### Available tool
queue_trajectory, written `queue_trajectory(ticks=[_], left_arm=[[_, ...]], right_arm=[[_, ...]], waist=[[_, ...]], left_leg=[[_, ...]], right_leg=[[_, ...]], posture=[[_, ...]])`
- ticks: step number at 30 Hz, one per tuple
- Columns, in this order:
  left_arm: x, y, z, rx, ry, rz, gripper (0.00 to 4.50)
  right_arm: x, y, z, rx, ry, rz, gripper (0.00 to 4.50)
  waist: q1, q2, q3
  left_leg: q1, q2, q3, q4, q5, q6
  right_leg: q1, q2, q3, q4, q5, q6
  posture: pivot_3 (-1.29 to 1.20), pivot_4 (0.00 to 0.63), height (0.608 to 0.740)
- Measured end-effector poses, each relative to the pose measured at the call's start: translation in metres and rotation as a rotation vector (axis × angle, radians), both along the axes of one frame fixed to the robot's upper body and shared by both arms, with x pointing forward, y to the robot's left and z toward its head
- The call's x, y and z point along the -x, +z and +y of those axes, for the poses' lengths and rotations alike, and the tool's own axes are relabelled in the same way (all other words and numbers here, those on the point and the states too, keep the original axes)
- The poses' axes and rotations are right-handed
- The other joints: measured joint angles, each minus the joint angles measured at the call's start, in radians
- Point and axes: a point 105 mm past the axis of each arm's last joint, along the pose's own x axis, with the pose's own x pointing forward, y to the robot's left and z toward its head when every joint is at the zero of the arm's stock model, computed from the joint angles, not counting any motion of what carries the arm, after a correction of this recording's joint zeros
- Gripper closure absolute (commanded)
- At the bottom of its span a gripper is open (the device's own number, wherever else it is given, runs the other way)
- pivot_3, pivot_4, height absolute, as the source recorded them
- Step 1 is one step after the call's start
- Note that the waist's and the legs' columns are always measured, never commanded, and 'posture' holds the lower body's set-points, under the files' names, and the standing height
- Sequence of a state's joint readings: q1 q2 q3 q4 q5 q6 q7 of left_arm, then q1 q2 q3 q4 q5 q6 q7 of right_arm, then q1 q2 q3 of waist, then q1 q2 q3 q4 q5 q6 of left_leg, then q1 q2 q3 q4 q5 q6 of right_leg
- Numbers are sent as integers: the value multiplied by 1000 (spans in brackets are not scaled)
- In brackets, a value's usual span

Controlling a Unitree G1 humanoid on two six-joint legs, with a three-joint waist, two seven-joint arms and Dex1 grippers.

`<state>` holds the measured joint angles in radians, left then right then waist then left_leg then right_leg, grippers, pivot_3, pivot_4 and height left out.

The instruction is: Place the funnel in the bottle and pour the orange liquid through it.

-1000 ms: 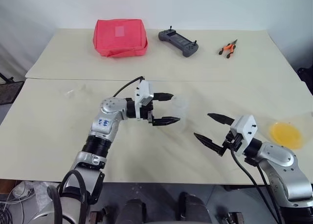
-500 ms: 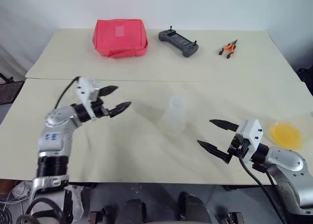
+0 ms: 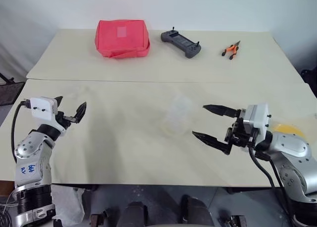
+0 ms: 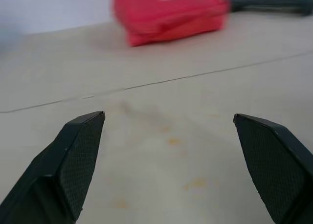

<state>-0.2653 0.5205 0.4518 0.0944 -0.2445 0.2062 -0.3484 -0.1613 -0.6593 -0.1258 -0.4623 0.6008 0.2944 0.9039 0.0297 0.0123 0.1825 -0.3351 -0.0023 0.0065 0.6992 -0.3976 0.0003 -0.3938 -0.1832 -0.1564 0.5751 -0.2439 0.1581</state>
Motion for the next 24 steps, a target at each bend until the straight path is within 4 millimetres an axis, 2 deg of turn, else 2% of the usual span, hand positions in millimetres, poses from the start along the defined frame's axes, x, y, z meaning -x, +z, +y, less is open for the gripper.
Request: queue_trajectory(ticks=[4,9,14,18,24], left_arm=[[-18,4,10,27,88,-13,21],[-48,2,-4,38,39,-3,21],[-67,0,-11,34,16,13,21],[-76,3,-5,20,56,20,21],[-78,2,-2,0,66,10,21]], right_arm=[[-3,-5,2,5,3,20,0],[-6,-8,4,13,0,27,0],[-7,-6,5,6,-9,17,0],[-7,-7,3,3,-23,18,0],[-5,-10,0,3,-46,29,0]], waist=[[0,-1,0],[-6,-1,0],[-8,-1,0],[-7,-1,0],[-8,-1,0]], left_leg=[[0,-1,1,0,0,0],[0,0,1,0,0,0],[0,0,2,-1,0,0],[0,-1,2,0,0,0],[0,0,3,0,0,0]], right_leg=[[0,0,0,0,0,1],[0,0,0,0,0,1],[-1,0,0,0,0,1],[0,0,0,0,1,1],[0,0,1,0,1,1]], posture=[[0,150,740],[0,150,740],[0,150,740],[0,150,740],[0,150,740]])
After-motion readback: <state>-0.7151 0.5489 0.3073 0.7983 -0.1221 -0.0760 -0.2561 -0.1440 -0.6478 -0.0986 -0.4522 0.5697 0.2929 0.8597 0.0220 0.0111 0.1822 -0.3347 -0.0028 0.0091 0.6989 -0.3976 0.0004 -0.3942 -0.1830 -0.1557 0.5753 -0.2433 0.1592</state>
